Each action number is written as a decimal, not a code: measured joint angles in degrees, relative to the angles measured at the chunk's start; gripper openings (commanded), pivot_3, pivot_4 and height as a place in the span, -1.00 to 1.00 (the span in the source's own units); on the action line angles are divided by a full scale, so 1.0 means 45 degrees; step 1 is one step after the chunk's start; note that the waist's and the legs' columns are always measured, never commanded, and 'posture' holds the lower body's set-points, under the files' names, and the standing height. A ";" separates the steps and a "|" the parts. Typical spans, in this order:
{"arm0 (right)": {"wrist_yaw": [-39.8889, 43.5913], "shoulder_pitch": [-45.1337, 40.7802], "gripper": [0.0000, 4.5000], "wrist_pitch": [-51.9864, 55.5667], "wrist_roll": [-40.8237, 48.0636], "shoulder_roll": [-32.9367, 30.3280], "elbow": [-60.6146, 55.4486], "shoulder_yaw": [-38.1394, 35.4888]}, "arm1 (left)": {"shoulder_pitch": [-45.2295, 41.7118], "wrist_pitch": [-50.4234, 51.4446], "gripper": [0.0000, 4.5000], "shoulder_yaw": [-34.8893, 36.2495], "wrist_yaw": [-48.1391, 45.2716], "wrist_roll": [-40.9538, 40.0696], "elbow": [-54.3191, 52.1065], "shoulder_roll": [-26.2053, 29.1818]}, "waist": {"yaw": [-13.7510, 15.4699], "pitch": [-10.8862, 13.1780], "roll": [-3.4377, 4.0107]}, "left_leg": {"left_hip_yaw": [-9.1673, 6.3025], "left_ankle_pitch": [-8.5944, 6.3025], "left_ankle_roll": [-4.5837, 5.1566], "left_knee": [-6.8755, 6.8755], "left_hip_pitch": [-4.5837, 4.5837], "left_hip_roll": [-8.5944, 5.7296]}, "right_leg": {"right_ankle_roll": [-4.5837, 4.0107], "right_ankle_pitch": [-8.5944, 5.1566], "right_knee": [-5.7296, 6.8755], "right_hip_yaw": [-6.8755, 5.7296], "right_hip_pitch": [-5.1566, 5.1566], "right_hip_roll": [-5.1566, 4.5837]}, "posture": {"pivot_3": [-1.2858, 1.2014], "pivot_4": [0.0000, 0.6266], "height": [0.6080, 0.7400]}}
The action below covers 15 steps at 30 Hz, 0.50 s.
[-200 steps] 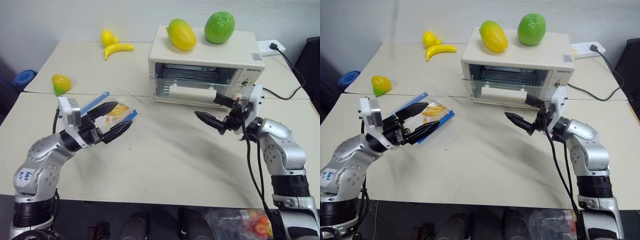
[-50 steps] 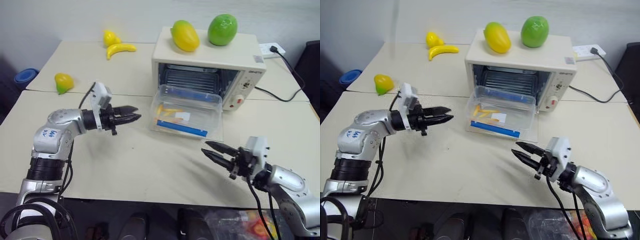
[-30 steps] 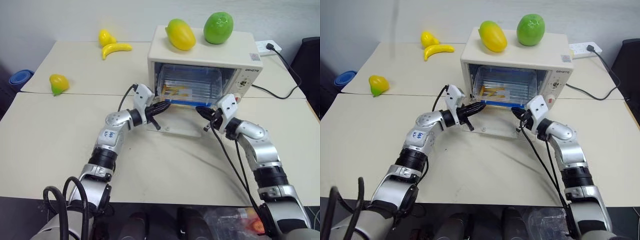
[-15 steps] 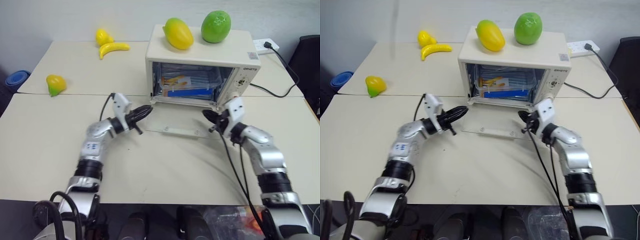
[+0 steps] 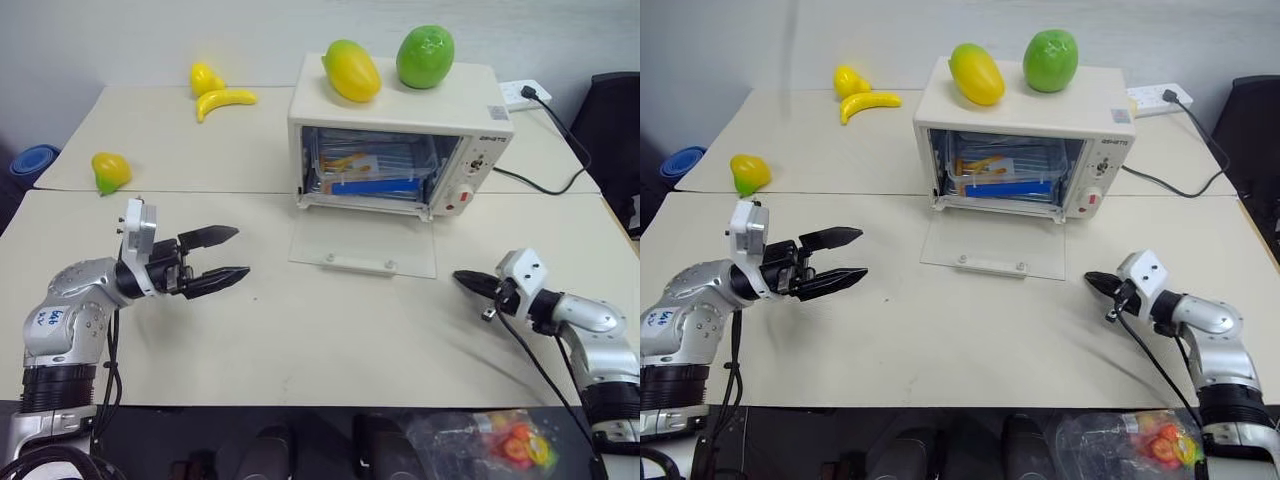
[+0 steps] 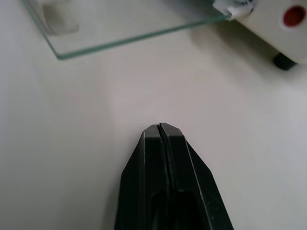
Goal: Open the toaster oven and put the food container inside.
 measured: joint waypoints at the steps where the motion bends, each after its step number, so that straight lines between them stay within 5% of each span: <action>1: 0.0052 -0.0148 -1.00 -0.0040 0.0251 0.0407 -0.0002 -0.0014 | 0.0004 -0.0145 0.99 -0.0002 0.0006 0.0088 0.0002 -0.0029 | -0.0040 0.0000 0.0000 | -0.0001 0.0001 -0.0002 0.0000 -0.0003 0.0005 | -0.0001 0.0000 -0.0002 -0.0003 -0.0003 0.0000 | 0.03 -0.52 1.00; 4: 0.0082 -0.0762 -1.00 0.0219 0.1405 0.1654 -0.0204 -0.0125 | -0.0016 -0.0967 0.99 0.0005 0.0215 0.0281 0.0034 -0.0557 | -0.0085 0.0002 0.0010 | -0.0003 0.0004 -0.0009 -0.0001 -0.0011 0.0006 | -0.0004 0.0002 0.0005 -0.0008 -0.0011 -0.0002 | 0.03 -0.52 1.00; 15: -0.1314 -0.2554 -1.00 0.3990 0.4771 0.1905 -0.3233 -0.1719 | 0.0488 -0.3609 0.99 0.0565 0.2224 0.1844 0.0689 -0.1101 | -0.0036 0.0001 0.0013 | -0.0024 0.0000 -0.0006 -0.0025 -0.0029 0.0000 | -0.0004 0.0002 -0.0003 -0.0017 -0.0010 -0.0025 | 0.03 -0.52 1.00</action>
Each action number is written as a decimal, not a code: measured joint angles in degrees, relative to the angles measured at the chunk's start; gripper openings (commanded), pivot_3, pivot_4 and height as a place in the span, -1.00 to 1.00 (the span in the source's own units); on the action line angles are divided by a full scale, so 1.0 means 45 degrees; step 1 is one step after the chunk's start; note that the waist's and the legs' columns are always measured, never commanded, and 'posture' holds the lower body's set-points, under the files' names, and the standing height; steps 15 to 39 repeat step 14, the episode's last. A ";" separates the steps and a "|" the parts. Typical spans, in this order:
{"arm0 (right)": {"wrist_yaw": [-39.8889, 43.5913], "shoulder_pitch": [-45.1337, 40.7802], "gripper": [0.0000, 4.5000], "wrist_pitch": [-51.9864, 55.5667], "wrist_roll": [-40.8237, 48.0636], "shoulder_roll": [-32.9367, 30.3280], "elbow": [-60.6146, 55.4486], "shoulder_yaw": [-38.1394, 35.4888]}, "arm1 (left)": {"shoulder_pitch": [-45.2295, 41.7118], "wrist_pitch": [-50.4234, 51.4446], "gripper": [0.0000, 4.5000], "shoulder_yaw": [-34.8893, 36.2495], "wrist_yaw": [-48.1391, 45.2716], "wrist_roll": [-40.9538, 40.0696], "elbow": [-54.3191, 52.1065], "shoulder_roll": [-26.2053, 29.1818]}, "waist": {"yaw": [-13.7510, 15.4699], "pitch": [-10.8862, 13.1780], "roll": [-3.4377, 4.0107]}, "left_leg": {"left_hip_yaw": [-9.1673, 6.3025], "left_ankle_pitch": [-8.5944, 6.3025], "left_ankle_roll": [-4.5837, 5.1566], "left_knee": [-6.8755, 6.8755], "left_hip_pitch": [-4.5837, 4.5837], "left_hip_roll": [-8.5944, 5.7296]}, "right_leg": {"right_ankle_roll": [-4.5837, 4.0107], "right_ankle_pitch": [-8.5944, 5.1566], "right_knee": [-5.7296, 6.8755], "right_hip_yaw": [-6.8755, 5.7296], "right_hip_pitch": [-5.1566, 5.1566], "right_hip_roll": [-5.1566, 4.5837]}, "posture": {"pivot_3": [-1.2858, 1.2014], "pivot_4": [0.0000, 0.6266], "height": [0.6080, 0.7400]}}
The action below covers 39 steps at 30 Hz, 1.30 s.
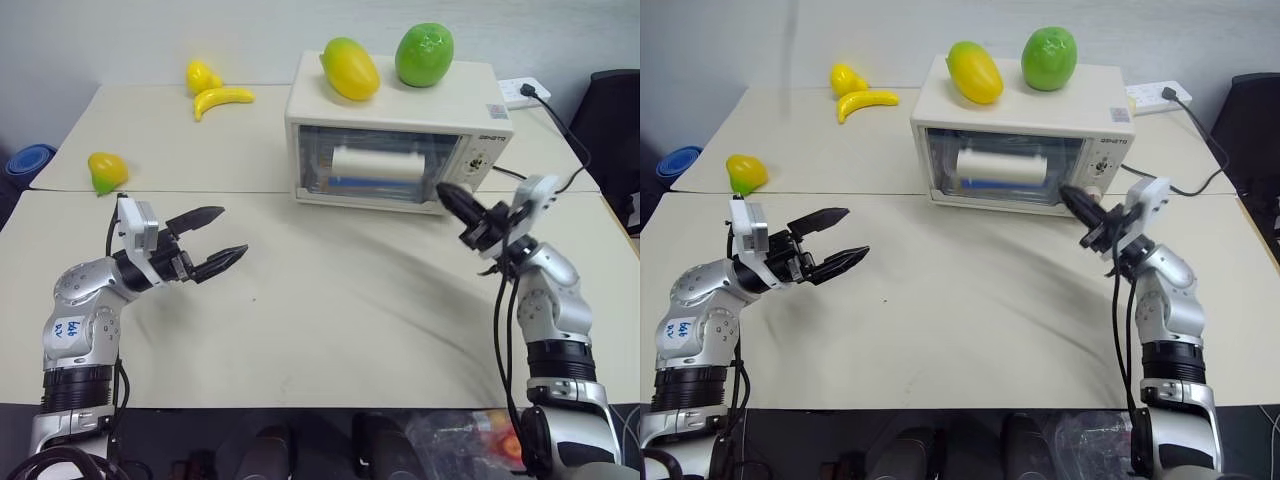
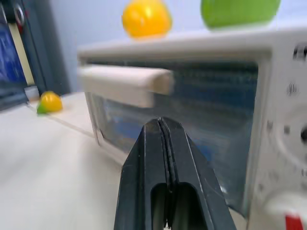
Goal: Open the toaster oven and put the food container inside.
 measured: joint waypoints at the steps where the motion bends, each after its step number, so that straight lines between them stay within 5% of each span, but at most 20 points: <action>1: -0.0021 0.0062 -0.93 0.0208 0.0038 -0.0119 -0.0349 -0.0009 | 0.0322 -0.0132 1.00 -0.0002 0.0037 0.0155 -0.0030 0.0062 | -0.0016 0.0000 0.0000 | 0.0006 -0.0001 0.0001 -0.0006 -0.0001 0.0000 | 0.0000 0.0000 -0.0002 0.0004 -0.0004 0.0001 | 0.03 -0.52 1.00; 9: 0.3949 0.4532 0.13 -0.1477 -0.1204 -0.2854 -0.2951 0.1022 | 0.3990 -0.0939 1.00 0.0471 -0.0678 0.0739 -0.0536 0.1166 | 0.0067 0.0000 -0.0001 | 0.0012 -0.0029 0.0030 0.0007 0.0004 -0.0001 | -0.0003 -0.0001 -0.0043 0.0079 0.0022 -0.0010 | 0.03 -0.52 1.00; 14: 0.5284 0.6216 0.87 -0.3304 -0.1806 -0.3054 -0.2283 0.1135 | 0.5333 -0.1610 1.00 0.0943 -0.0295 0.1033 -0.1041 0.1171 | 0.0257 0.0000 -0.0001 | 0.0025 -0.0030 0.0034 0.0008 0.0049 -0.0001 | -0.0008 0.0005 -0.0052 0.0119 0.0042 -0.0016 | 0.03 -0.52 1.00; 39: 0.5284 0.6216 0.87 -0.3304 -0.1806 -0.3054 -0.2283 0.1135 | 0.5333 -0.1610 1.00 0.0943 -0.0295 0.1033 -0.1041 0.1171 | 0.0257 0.0000 -0.0001 | 0.0025 -0.0030 0.0034 0.0008 0.0049 -0.0001 | -0.0008 0.0005 -0.0052 0.0119 0.0042 -0.0016 | 0.03 -0.52 1.00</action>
